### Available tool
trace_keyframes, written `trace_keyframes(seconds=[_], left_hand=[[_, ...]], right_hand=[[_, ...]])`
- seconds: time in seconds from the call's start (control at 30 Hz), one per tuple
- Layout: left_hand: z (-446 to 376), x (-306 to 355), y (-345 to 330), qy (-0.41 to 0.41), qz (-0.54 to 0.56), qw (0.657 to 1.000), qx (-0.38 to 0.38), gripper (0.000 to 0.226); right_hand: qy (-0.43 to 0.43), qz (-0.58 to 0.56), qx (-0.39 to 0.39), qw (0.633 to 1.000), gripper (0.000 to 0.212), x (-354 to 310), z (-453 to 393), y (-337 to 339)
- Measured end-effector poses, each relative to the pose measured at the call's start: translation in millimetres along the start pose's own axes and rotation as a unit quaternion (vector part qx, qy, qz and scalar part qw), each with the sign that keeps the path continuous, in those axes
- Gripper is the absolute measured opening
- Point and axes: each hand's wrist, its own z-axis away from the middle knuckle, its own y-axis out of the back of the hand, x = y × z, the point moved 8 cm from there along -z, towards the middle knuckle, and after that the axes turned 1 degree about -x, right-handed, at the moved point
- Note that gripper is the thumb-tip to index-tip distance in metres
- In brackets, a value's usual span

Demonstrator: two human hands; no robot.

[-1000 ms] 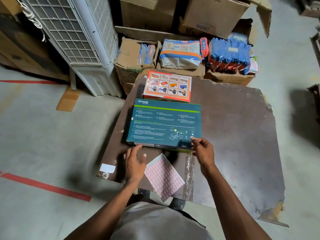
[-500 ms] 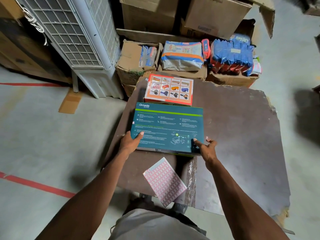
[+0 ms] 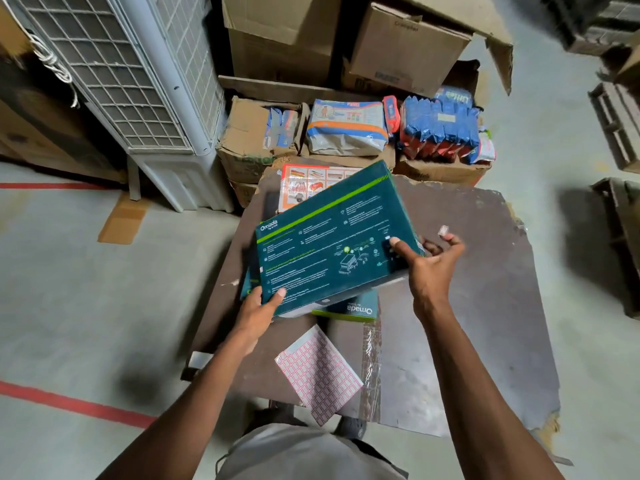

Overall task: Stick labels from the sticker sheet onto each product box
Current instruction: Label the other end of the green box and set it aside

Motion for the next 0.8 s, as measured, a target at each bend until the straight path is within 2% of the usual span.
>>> trace_keyframes(seconds=[0.03, 0.1, 0.13, 0.2, 0.27, 0.33, 0.37, 0.43, 0.5, 0.57, 0.6, 0.7, 0.8], left_hand=[[8.9, 11.5, -9.5, -0.002, 0.01, 1.0, -0.006, 0.049], [25.4, 30.4, -29.3, 0.001, 0.041, 0.999, -0.013, 0.021], [28.7, 34.6, -37.9, 0.007, 0.06, 0.998, -0.013, 0.021], [35.2, 36.4, -52.1, 0.038, 0.093, 0.995, -0.018, 0.038], [38.9, 30.5, -59.6, 0.078, 0.119, 0.99, -0.024, 0.066], [44.0, 35.6, -57.4, 0.064, 0.035, 0.997, -0.007, 0.093], [49.2, 48.6, -53.2, 0.025, -0.025, 0.999, 0.014, 0.1], [64.4, 101.1, -42.4, -0.119, -0.078, 0.986, 0.089, 0.089], [83.9, 163.6, -36.1, -0.256, -0.042, 0.958, 0.119, 0.081], [94.1, 213.3, -40.7, -0.315, 0.018, 0.946, 0.079, 0.082], [97.6, 233.4, -44.7, -0.315, 0.05, 0.947, 0.05, 0.087], [96.8, 260.1, -53.9, -0.246, 0.112, 0.963, 0.007, 0.116], [92.0, 252.1, -56.5, -0.212, 0.142, 0.967, 0.004, 0.133]], right_hand=[[0.02, 0.004, 0.007, 1.0, 0.085, -19.1, 4.5, -0.3], [0.055, 0.015, 0.023, 0.998, 0.085, -49.4, 15.3, -2.2], [0.07, 0.019, 0.03, 0.997, 0.085, -62.0, 22.4, -3.3], [0.095, 0.035, 0.045, 0.994, 0.087, -79.2, 37.3, -3.8], [0.121, 0.04, 0.047, 0.991, 0.087, -90.0, 53.9, -4.9], [0.153, 0.039, 0.038, 0.987, 0.087, -95.6, 71.9, -8.1], [0.17, 0.042, 0.033, 0.984, 0.086, -97.0, 80.8, -9.8], [0.206, 0.051, 0.021, 0.977, 0.084, -98.0, 97.7, -12.8], [0.231, 0.058, 0.005, 0.971, 0.082, -97.7, 110.6, -15.3], [0.24, 0.067, -0.016, 0.968, 0.082, -94.0, 119.8, -18.3], [0.24, 0.075, -0.024, 0.967, 0.083, -92.1, 124.7, -20.0], [0.246, 0.099, -0.051, 0.963, 0.085, -89.9, 140.2, -25.9], [0.255, 0.111, -0.082, 0.957, 0.089, -89.2, 154.0, -27.4]])
